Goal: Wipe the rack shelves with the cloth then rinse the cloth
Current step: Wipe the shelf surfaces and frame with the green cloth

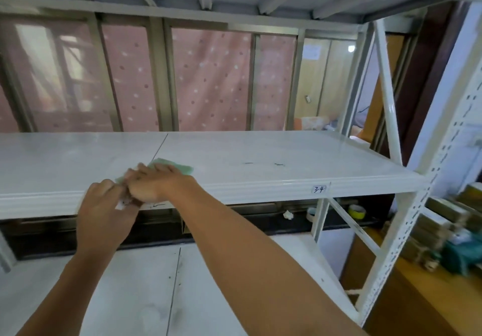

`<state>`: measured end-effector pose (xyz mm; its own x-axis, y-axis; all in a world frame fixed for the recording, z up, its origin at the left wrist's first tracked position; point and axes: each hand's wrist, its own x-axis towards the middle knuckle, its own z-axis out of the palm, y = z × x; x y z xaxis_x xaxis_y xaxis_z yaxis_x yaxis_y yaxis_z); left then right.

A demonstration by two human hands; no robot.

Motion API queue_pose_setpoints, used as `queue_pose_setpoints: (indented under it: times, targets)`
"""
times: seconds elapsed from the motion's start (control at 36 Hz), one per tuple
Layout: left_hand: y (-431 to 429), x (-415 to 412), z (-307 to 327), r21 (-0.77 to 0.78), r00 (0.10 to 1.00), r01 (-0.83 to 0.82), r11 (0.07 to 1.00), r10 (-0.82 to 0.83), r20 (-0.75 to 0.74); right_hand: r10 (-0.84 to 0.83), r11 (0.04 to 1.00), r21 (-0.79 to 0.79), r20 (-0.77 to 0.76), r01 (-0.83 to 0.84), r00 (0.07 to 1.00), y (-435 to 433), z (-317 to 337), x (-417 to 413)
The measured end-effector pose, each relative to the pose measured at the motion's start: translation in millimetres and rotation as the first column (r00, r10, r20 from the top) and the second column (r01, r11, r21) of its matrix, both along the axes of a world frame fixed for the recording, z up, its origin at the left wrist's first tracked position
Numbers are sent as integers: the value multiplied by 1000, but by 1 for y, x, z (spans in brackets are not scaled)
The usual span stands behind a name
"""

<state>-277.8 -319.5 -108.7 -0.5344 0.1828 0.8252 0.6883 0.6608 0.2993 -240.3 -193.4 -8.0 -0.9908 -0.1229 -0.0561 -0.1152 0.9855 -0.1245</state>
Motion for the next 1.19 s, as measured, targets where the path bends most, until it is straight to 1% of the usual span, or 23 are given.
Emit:
queue_pose_setpoints:
  times: [0.08,0.17,0.28,0.39,0.61,0.67,0.72,0.78,0.81,0.89,0.94,1.03,1.08,1.14,1.19]
  targets:
    - [3,4,-1,18,999,10,1000,-9,-46,-54,999,-3,-36,54,998,8,-7,3]
    - [17,13,1,44,985,99,994,-91,-150,-150,987,-58,-35,148,988,29,-16,1]
    - [49,24,11,-33,944,226,974,-227,-240,-246,967,-75,-38,243,968,68,-23,11]
    - [71,21,12,-42,934,278,960,-280,-223,-290,956,-57,-26,288,957,99,-20,28]
    - [81,19,-5,52,939,275,960,-257,-229,-376,927,-23,-50,375,925,141,-25,47]
    - [83,21,-8,84,939,282,956,-257,-227,-345,939,-38,-65,343,936,136,-26,46]
    - [84,22,-6,115,943,282,953,-252,-219,-237,970,-62,-69,233,969,119,-22,43]
    - [84,18,-5,109,947,263,959,-234,-221,-101,994,-57,-48,98,994,96,-19,31]
    - [83,16,-6,106,946,255,961,-226,-233,-61,996,-67,-31,59,998,86,-17,23]
    - [80,16,-3,130,938,256,958,-213,-273,-10,992,-124,-8,9,1000,72,-8,-4]
    - [81,17,-3,139,941,241,961,-196,-275,10,986,-167,20,-7,1000,69,-3,-14]
    - [82,14,-5,138,938,232,963,-184,-293,-29,973,-226,54,40,998,65,0,-25]
    - [83,12,-6,147,942,224,963,-176,-286,-41,978,-203,75,55,996,63,0,-33]
    - [83,13,-7,144,946,218,965,-173,-275,-40,988,-144,96,53,995,61,-2,-42]
    - [83,14,-7,118,943,208,971,-167,-288,-101,989,-100,54,106,993,61,-10,-47]
